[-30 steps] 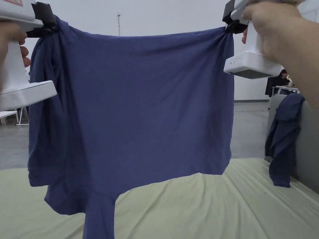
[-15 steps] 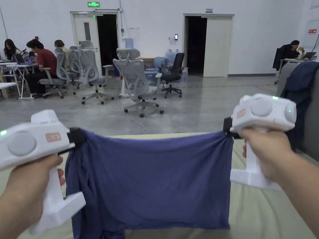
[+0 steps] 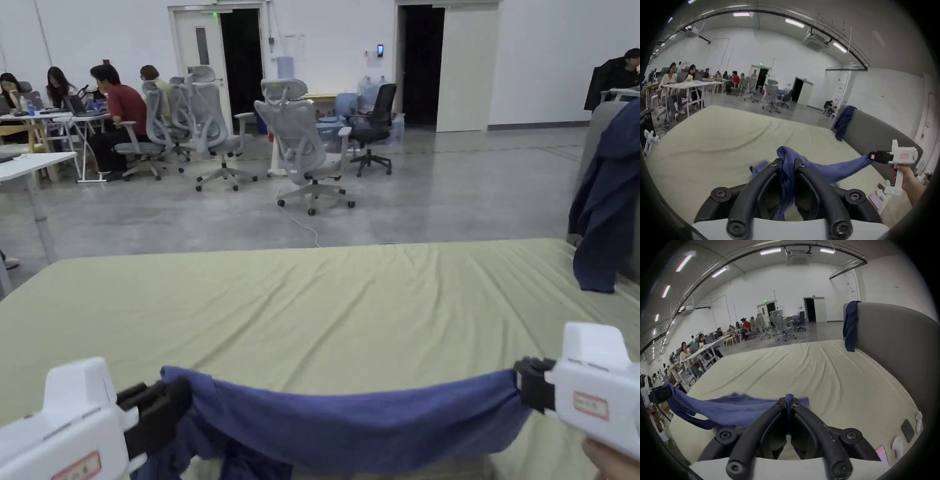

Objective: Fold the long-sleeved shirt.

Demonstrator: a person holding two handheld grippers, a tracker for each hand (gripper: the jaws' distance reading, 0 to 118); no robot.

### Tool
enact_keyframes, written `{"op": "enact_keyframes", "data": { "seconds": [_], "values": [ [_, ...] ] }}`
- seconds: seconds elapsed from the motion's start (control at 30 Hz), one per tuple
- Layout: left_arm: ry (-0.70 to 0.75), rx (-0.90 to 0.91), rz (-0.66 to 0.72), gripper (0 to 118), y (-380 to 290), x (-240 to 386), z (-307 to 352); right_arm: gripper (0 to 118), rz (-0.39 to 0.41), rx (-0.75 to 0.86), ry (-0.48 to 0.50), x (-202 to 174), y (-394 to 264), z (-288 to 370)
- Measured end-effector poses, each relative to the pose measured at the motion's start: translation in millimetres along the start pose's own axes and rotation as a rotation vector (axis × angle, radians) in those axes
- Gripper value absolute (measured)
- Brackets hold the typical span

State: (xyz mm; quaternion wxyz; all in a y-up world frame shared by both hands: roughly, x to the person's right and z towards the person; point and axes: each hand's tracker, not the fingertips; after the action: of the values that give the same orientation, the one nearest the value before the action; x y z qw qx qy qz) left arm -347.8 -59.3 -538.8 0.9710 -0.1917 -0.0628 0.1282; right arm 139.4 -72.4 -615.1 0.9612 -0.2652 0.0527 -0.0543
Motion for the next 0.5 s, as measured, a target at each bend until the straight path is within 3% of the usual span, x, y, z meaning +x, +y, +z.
{"op": "enact_keyframes", "data": {
  "seconds": [0.13,0.5],
  "values": [
    [0.043,-0.094,0.022,12,-56.5,-5.0,49.8,5,0.078,-0.092,-0.007,5.6,-64.9,48.6],
    [0.099,-0.338,0.054,12,-173.9,-23.0,113.5,5,0.079,-0.33,-0.025,19.8,-198.9,98.7]
  ]
}}
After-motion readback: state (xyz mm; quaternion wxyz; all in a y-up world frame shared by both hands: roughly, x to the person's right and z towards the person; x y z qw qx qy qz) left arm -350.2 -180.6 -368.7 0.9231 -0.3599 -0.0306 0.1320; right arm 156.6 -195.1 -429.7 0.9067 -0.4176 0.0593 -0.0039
